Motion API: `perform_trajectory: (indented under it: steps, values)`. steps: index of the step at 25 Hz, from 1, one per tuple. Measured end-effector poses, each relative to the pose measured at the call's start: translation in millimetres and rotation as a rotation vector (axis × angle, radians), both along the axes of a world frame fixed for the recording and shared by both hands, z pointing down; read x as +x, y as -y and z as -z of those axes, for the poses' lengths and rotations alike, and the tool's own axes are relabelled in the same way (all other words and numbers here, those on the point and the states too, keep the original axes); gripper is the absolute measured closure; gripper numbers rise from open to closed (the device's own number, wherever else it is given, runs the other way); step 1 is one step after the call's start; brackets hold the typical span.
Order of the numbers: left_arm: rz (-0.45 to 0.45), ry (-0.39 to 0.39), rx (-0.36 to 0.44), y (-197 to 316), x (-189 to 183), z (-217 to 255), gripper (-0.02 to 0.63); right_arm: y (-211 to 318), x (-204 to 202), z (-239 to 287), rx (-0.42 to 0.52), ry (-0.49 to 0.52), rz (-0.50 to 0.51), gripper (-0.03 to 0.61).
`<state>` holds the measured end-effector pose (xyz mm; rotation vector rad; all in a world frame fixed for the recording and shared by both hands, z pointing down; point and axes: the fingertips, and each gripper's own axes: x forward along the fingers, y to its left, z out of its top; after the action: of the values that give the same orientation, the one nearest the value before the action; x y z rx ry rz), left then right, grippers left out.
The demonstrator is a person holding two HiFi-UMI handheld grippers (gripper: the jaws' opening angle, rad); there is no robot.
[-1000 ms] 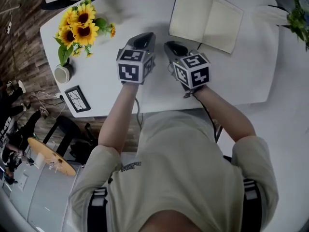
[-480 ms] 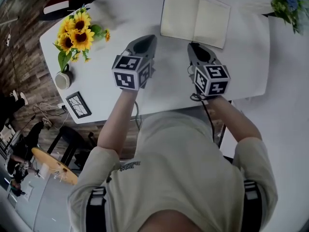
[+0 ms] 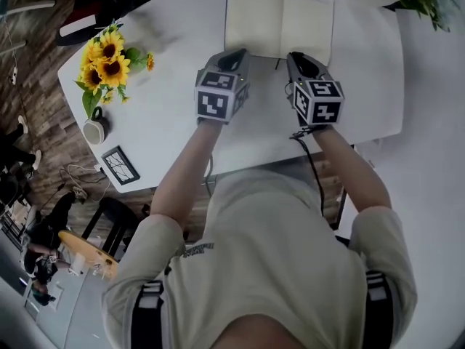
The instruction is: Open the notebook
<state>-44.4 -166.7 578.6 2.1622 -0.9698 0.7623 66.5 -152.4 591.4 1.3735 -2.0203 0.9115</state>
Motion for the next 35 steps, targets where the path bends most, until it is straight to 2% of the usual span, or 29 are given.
perform_trajectory:
  steps: [4, 9, 14, 18, 21, 23, 26, 32, 35]
  values:
    - [0.007, 0.043, -0.045, -1.1, -5.0, -18.9, 0.606, -5.3, 2.3, -16.7, -0.047, 0.006, -0.001, 0.548]
    - [0.000, 0.068, -0.065, -2.1, -7.9, -30.1, 0.606, -7.5, 4.2, -21.4, -0.067, 0.032, -0.010, 0.548]
    - [0.005, 0.069, -0.067, -1.8, -7.9, -32.5, 0.606, -6.7, 2.9, -21.2, -0.057, 0.024, 0.004, 0.548]
    - [0.009, 0.060, -0.034, 1.5, -8.2, -19.7, 0.605, -2.0, 0.9, -10.8, -0.027, 0.030, 0.011, 0.548]
    - [0.018, 0.035, 0.010, 3.4, -6.1, 4.2, 0.606, 4.9, 5.6, 14.2, 0.039, 0.027, 0.009, 0.548]
    - [0.042, 0.000, 0.051, 4.7, -5.3, 28.4, 0.606, 10.7, 12.2, 41.5, 0.115, 0.027, -0.004, 0.572]
    - [0.073, -0.057, 0.147, 6.9, -4.3, 77.0, 0.605, 14.2, 19.3, 85.6, 0.205, 0.039, -0.011, 0.572]
    - [0.050, -0.106, 0.342, 1.2, 7.8, 175.5, 0.606, 2.6, 30.8, 179.9, 0.358, 0.087, -0.020, 0.572]
    - [0.006, -0.153, 0.444, -10.8, 19.7, 222.9, 0.606, -10.6, 31.3, 227.5, 0.444, 0.107, 0.013, 0.574]
